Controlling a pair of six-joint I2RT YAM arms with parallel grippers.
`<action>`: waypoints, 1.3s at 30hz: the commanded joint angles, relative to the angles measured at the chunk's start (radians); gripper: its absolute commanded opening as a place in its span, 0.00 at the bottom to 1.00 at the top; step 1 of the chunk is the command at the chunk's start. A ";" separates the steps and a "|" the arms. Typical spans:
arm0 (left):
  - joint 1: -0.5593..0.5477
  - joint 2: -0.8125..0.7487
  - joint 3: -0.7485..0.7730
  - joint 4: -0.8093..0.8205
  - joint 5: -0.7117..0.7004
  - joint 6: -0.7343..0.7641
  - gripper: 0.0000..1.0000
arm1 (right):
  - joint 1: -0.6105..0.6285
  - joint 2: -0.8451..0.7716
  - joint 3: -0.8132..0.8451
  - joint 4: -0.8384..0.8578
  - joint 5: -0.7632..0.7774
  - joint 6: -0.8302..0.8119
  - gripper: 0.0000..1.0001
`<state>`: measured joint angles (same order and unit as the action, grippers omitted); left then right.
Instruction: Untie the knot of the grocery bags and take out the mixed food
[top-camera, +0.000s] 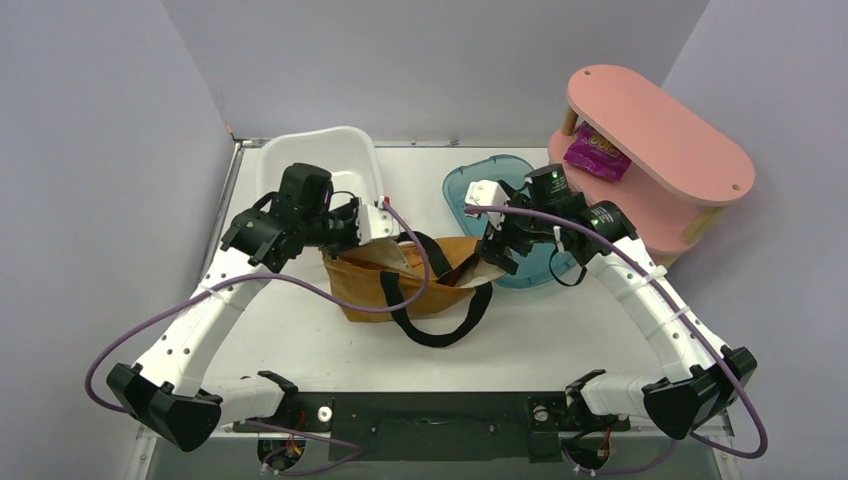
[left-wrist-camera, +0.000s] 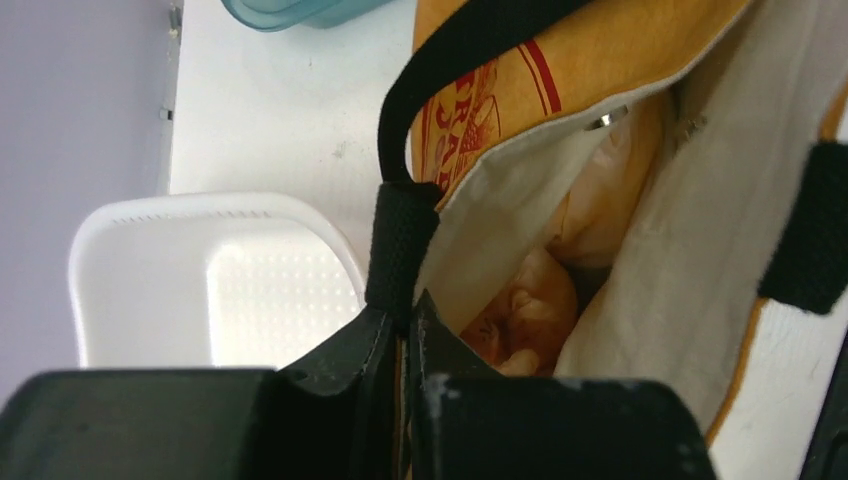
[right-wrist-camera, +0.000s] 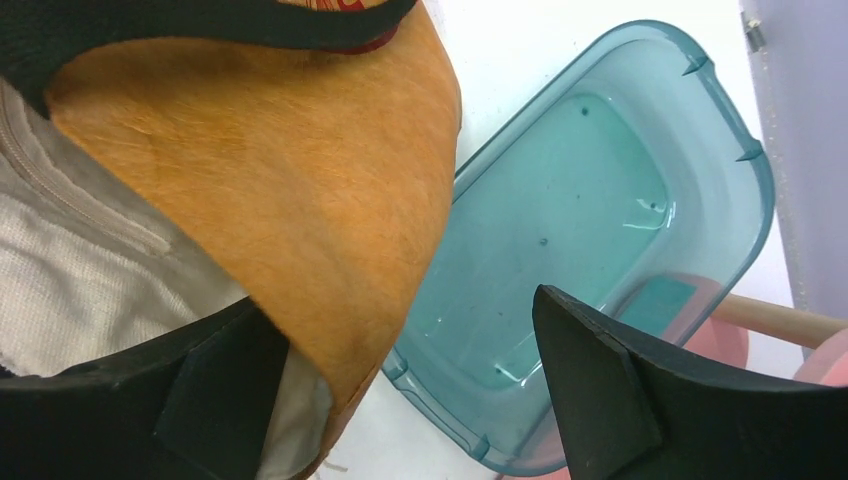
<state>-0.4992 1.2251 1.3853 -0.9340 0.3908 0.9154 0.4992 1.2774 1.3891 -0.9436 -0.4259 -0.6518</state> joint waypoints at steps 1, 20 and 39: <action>0.018 -0.042 0.016 0.205 0.079 -0.300 0.00 | 0.002 -0.051 0.028 0.015 -0.002 -0.029 0.85; 0.160 -0.138 -0.103 0.587 0.094 -0.880 0.00 | 0.187 0.036 0.081 0.239 -0.083 -0.025 0.86; -0.099 -0.215 0.051 0.093 0.121 -0.313 0.51 | 0.181 0.139 0.115 0.350 -0.012 0.373 0.00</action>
<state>-0.4217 1.0229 1.4532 -0.6952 0.6304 0.3637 0.6804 1.4170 1.4631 -0.6270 -0.3813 -0.3683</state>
